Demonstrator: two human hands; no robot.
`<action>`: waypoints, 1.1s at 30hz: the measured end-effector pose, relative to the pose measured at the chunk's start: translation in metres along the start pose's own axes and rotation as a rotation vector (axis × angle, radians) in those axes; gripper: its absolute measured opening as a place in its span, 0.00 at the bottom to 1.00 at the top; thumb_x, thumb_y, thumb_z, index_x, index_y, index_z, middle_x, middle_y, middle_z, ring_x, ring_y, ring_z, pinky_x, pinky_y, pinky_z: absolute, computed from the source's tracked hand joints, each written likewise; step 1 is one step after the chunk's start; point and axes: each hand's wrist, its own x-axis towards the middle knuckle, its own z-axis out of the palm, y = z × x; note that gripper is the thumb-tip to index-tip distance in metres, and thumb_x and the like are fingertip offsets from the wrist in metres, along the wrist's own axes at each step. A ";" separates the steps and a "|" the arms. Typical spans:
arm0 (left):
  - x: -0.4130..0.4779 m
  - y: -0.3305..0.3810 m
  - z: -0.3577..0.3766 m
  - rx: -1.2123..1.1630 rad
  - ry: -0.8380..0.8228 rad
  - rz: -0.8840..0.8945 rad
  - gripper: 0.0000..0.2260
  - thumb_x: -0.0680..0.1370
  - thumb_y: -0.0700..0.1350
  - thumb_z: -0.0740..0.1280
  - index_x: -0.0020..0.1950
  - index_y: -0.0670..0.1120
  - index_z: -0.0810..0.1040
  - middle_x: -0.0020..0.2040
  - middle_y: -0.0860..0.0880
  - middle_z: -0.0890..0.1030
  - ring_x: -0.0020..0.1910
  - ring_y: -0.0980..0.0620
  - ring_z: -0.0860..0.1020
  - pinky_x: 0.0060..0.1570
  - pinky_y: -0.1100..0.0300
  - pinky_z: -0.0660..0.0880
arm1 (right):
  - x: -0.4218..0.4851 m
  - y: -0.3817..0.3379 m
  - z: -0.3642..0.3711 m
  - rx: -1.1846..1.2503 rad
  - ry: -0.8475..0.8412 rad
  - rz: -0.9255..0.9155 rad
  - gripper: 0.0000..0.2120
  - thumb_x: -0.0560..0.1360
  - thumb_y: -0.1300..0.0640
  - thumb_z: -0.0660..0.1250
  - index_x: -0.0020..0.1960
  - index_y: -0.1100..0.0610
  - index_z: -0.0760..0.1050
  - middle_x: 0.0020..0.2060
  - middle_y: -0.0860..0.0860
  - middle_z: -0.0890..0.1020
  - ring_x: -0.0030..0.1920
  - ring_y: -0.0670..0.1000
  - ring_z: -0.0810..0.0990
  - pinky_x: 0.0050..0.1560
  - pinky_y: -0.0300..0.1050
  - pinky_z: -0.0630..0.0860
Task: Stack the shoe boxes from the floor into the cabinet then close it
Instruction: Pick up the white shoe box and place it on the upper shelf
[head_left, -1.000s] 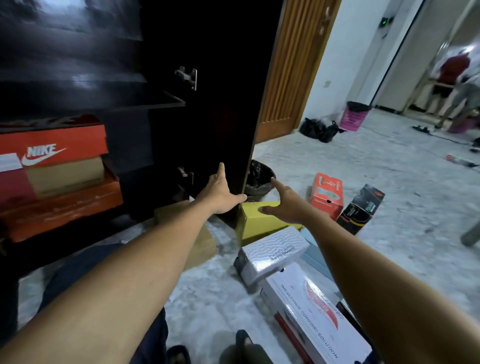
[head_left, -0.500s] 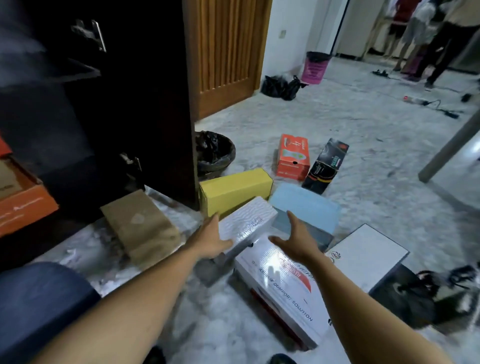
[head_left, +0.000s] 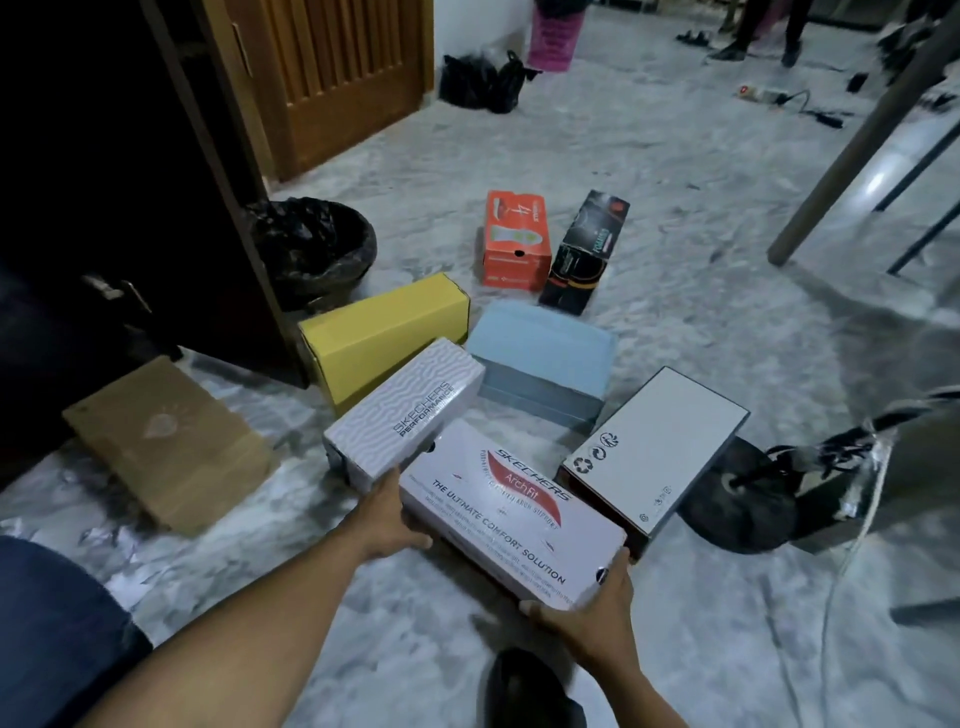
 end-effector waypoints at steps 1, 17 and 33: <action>0.000 0.004 0.000 -0.022 0.002 -0.005 0.61 0.53 0.57 0.81 0.80 0.52 0.52 0.72 0.56 0.65 0.69 0.49 0.70 0.58 0.51 0.76 | 0.000 0.006 0.002 0.050 0.025 -0.017 0.58 0.44 0.45 0.87 0.67 0.45 0.60 0.62 0.48 0.72 0.66 0.52 0.72 0.64 0.59 0.74; -0.033 0.048 -0.017 -0.105 0.229 0.203 0.59 0.44 0.64 0.84 0.74 0.59 0.68 0.57 0.51 0.70 0.61 0.51 0.71 0.64 0.55 0.71 | -0.030 -0.024 -0.029 0.227 0.089 -0.067 0.56 0.50 0.38 0.85 0.70 0.32 0.59 0.58 0.35 0.80 0.56 0.39 0.80 0.53 0.39 0.78; -0.248 0.010 -0.239 -0.159 0.908 0.084 0.60 0.39 0.72 0.79 0.71 0.56 0.74 0.55 0.52 0.76 0.59 0.51 0.74 0.63 0.53 0.74 | -0.039 -0.275 0.024 0.168 -0.328 -0.678 0.45 0.56 0.47 0.85 0.67 0.45 0.67 0.53 0.36 0.82 0.55 0.39 0.81 0.49 0.36 0.79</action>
